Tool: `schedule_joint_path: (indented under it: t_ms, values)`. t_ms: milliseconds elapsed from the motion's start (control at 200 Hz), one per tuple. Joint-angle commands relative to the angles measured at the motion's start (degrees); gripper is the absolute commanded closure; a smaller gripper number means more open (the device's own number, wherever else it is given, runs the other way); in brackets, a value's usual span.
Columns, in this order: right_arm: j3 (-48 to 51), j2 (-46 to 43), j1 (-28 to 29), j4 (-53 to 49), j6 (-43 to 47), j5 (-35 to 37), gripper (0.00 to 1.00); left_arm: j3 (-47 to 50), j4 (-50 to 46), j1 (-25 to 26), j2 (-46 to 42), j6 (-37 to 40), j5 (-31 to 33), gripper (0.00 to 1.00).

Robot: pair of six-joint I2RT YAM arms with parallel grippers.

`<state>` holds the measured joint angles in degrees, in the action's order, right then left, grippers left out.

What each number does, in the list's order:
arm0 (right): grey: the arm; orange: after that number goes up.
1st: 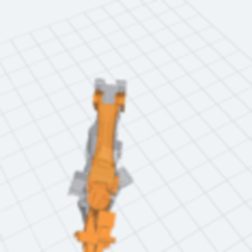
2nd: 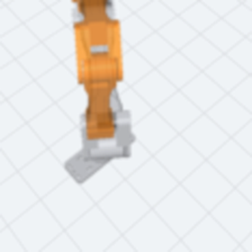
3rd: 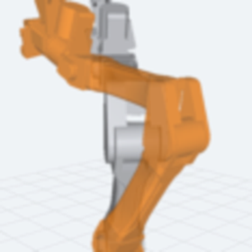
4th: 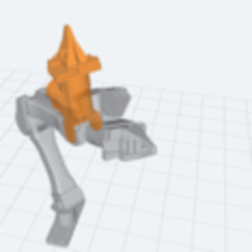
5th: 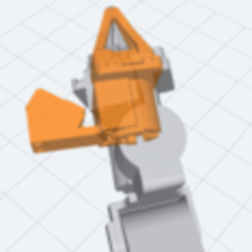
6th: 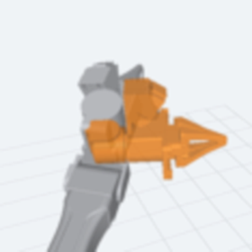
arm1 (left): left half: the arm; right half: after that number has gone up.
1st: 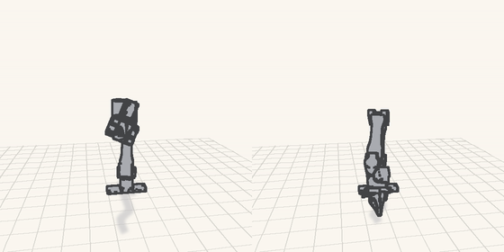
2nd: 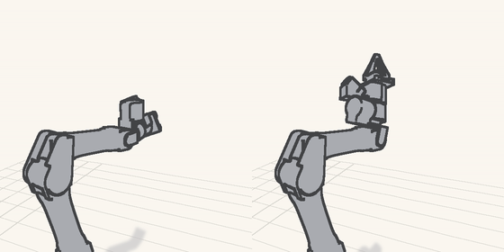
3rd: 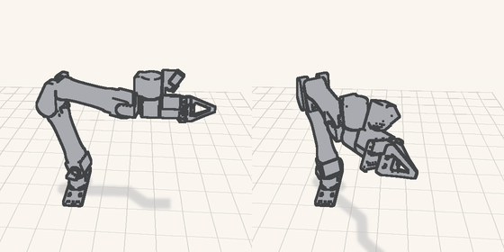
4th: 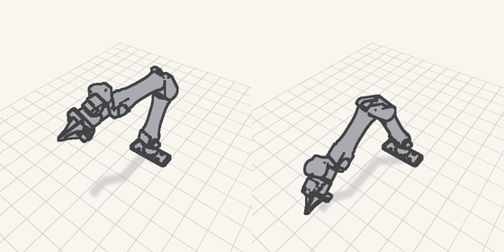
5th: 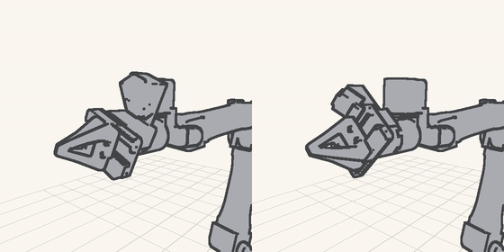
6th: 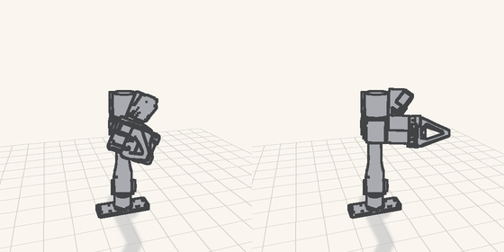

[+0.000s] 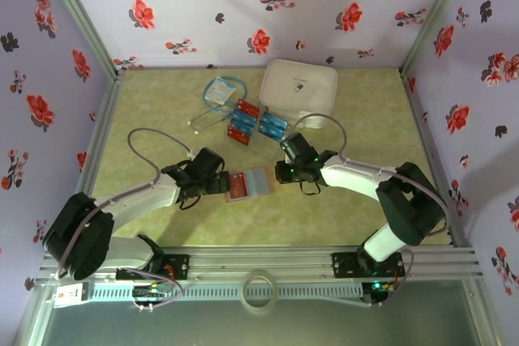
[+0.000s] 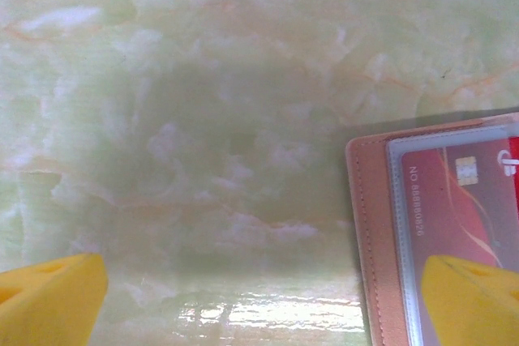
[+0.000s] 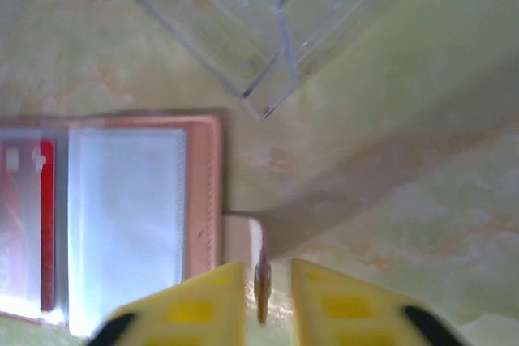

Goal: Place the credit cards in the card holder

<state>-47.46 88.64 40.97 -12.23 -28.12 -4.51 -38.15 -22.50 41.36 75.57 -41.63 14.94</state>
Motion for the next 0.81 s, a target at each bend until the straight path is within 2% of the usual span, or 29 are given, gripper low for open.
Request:
schedule_joint_path:
  t_ms: [0, 170, 315, 800]
  values:
    - [0.61, -3.87, -0.01, -1.91, 0.22, -1.03, 0.71, -0.31, 0.92, 0.56, 1.37, 0.15, 0.01, 0.0]
    - [0.99, -8.2, 0.07, -2.14, -1.87, -0.94, 0.68, -0.42, 1.72, 0.83, 2.86, -0.03, 0.08, 0.0]
    - [0.63, -8.58, 0.32, -1.33, -2.63, -2.91, 0.67, -0.39, 2.27, 0.87, 4.14, 0.14, 0.28, 0.0]
    - [-5.44, 2.03, 5.61, 0.33, -2.47, -3.96, 0.59, 0.65, 3.71, 0.83, 7.96, 0.4, 1.47, 0.0]
